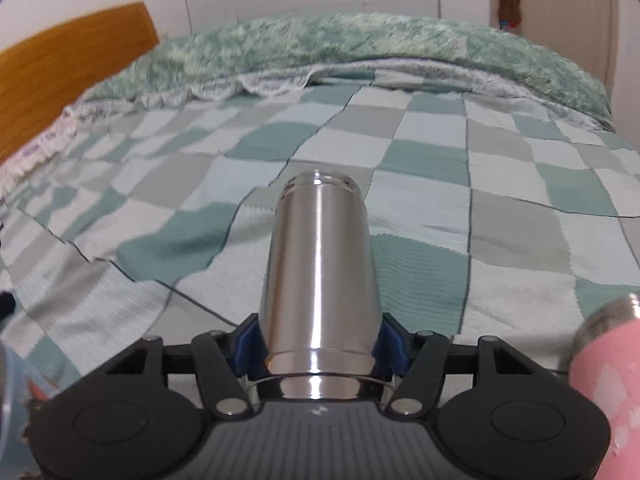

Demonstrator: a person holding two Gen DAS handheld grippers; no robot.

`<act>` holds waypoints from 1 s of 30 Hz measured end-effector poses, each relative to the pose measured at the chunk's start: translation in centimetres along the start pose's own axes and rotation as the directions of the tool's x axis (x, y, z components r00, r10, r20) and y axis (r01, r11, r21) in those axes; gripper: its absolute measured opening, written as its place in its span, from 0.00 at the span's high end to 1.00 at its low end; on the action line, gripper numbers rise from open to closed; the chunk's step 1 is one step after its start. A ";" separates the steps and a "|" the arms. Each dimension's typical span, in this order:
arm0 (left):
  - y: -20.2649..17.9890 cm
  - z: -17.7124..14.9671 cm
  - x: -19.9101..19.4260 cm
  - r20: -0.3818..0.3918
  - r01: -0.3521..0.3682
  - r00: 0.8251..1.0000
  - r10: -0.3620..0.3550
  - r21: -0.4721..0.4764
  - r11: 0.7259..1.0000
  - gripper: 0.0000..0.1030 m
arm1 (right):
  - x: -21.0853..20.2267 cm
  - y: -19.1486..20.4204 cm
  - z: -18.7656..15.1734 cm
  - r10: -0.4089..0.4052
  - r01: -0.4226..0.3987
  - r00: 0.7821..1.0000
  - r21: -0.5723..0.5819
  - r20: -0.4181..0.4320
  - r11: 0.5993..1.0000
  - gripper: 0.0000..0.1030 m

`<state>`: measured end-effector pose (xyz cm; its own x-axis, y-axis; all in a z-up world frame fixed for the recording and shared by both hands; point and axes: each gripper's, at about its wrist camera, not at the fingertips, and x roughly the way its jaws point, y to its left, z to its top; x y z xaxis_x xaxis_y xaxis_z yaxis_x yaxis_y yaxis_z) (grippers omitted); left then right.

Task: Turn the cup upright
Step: 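Lift the silver tumbler with the right tool and swing it away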

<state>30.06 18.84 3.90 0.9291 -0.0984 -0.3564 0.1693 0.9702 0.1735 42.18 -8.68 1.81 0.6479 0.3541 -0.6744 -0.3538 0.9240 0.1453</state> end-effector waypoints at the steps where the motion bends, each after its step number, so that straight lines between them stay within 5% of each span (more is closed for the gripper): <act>1: -0.2 0.3 -0.7 0.011 -0.006 1.000 0.006 0.004 1.000 0.00 | -1.1 0.1 -0.1 0.000 0.000 1.000 0.007 0.021 1.000 0.40; 11: -1.6 3.5 -10.4 0.123 -0.023 0.992 0.027 -0.029 0.999 0.00 | -12.9 2.1 -1.1 -0.020 0.021 0.992 -0.002 0.128 1.000 0.40; 30: -9.1 0.4 -21.2 0.123 0.041 0.992 -0.030 -0.094 0.995 0.00 | -21.7 5.0 -15.4 -0.021 0.012 0.997 0.120 0.069 0.993 0.40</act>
<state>8.91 12.01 10.23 0.9572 -0.1536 -0.2454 0.1759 0.9818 0.0719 15.99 -14.01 6.04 0.7000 0.3441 -0.6258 -0.2621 0.9389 0.2231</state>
